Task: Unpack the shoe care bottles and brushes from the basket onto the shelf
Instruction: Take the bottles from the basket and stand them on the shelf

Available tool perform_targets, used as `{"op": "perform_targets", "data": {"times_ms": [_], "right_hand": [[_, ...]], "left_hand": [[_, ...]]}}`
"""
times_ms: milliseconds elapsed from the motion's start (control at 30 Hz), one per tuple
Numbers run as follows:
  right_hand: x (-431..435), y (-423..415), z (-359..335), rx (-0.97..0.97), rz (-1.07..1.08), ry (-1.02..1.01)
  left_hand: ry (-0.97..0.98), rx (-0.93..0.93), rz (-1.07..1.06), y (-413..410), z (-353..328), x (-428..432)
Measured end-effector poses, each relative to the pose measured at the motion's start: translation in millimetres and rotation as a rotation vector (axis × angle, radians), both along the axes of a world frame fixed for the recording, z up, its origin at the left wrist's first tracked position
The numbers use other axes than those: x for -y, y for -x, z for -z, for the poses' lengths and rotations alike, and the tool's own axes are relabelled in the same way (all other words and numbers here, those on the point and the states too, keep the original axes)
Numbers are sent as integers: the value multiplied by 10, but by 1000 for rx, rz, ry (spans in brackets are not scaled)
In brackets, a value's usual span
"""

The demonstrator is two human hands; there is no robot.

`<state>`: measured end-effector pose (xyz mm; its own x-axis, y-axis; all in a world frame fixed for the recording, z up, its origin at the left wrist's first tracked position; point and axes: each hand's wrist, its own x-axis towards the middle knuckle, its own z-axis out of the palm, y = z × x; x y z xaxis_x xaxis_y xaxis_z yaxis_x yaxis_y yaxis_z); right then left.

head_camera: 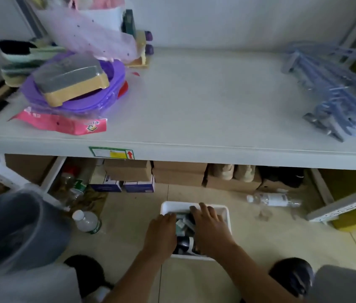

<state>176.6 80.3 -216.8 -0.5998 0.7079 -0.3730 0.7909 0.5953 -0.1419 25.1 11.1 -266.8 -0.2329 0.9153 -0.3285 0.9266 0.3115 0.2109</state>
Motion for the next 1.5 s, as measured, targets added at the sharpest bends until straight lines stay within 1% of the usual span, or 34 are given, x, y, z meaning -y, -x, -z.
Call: {"op": "perform_targets", "data": {"times_ms": [67,133,267,367,433,567,600,667,767,833,900,1000,1067,1100,1133,1200,1233,1267,1333,1400,1467,1500], "right_hand": [[-50,-49,61,-10,17,30],[-56,-140,38,-16,26,22],[64,-359,-216,-44,77,-27],[209,-427,-438,-77,110,-37],[286,-416,-544,-105,113,-42],[401,-316,-538,-120,120,-36],[429,-281,-488,-107,125,-22],[442,-205,-306,-103,127,3],[389,-42,26,-37,102,49],[316,89,259,-15,126,122],[234,197,486,-15,212,237],[78,225,953,82,249,327],[-14,203,1210,91,238,372],[-42,188,1305,156,156,330],[-56,178,1389,159,155,325],[-52,147,1426,84,259,301],[-46,120,1413,88,239,267],[-46,117,1382,118,167,223],[-38,105,1226,177,48,221],[-52,128,1030,169,25,233],[-79,136,907,198,-82,161],[-90,119,890,228,-115,159]], "left_hand": [[93,-82,23,-3,124,-74],[156,-95,24,-39,213,-110],[167,-22,-61,-121,212,-235],[225,-43,-13,-123,98,-284],[229,-53,24,-120,115,-255],[237,-105,73,-193,171,-43],[226,-107,68,-196,209,16],[142,-94,63,-155,292,124],[18,2,70,-30,418,202],[-17,98,53,22,414,204],[-65,185,27,63,374,190],[-99,228,1,142,369,176],[-112,240,26,169,390,179],[-121,240,39,176,396,179],[-131,239,45,175,402,176],[-146,238,33,173,430,152],[-158,234,21,168,440,139],[-166,234,11,166,444,132],[-172,248,2,162,440,148],[-164,276,-7,165,365,167],[-170,303,-22,201,254,180],[-167,302,-26,231,186,191]]}}
